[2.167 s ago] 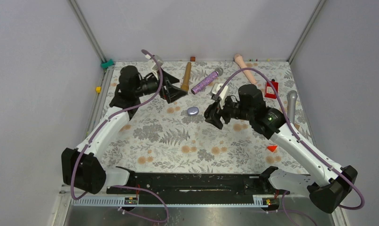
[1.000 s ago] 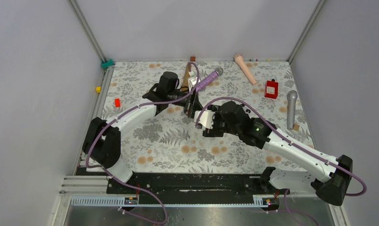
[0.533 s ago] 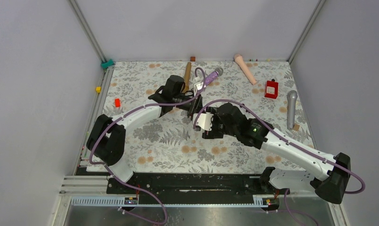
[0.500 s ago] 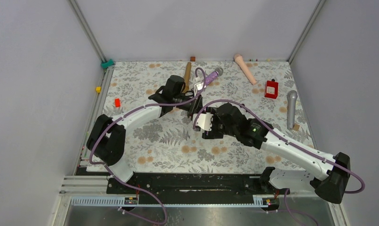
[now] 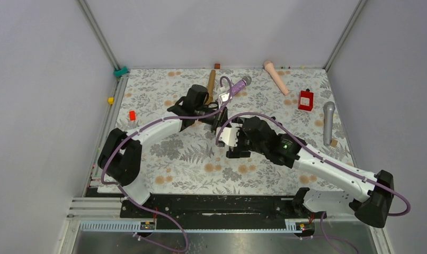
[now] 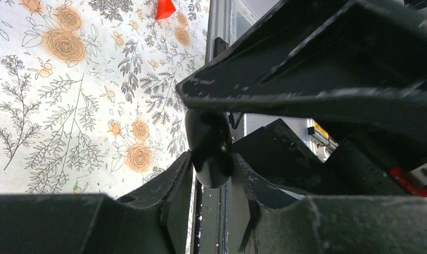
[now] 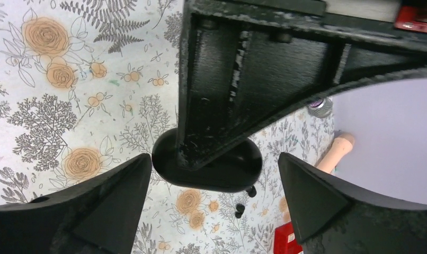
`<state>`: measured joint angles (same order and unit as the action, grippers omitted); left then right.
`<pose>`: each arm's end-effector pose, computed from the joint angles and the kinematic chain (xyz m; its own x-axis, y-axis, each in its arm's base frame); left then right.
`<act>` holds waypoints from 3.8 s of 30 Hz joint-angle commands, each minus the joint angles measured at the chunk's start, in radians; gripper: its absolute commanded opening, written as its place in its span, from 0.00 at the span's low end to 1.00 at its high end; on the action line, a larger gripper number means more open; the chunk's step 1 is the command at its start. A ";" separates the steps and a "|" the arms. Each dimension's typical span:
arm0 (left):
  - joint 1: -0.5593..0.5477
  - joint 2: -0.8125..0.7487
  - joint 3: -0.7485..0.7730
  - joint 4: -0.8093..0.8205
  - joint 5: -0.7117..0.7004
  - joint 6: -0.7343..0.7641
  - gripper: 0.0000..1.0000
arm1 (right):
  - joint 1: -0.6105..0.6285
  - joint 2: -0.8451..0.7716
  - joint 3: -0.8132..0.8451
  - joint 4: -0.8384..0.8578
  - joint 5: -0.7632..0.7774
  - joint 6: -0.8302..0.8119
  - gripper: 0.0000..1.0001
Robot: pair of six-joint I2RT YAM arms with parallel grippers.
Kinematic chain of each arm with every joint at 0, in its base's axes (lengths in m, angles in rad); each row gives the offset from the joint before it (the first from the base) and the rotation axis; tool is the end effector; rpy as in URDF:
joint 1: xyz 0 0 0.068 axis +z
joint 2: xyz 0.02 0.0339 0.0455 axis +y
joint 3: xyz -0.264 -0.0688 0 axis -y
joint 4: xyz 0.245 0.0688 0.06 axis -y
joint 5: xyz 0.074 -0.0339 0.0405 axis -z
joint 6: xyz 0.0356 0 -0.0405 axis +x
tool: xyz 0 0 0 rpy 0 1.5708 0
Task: Insert the wireless bluetooth earbuds into the charging case
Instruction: Adjust the charging case.
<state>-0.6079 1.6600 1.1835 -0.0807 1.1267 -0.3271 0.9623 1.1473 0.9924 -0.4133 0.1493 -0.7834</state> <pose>0.2809 -0.2346 0.2702 -0.6920 0.3133 -0.6503 0.6887 0.0165 -0.7249 0.1500 0.2061 0.3169 0.3041 -0.7843 -0.5407 -0.7412 0.1618 -0.6515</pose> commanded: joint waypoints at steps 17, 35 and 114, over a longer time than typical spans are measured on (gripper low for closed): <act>0.120 -0.369 -0.108 0.306 0.102 0.127 0.06 | -0.341 -0.162 0.367 -0.179 -0.792 0.578 0.99; 0.117 -0.349 -0.466 1.347 -0.129 -0.591 0.00 | -0.510 -0.130 -0.015 0.672 -1.101 1.251 0.83; 0.019 -0.092 -0.189 0.614 -0.020 -0.491 0.00 | -0.412 -0.141 -0.172 0.305 -0.890 -0.214 0.68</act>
<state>-0.5842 1.5616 0.9493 0.5011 1.0889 -0.8101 0.5316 1.0164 0.8207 -0.1356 -0.7376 -0.9939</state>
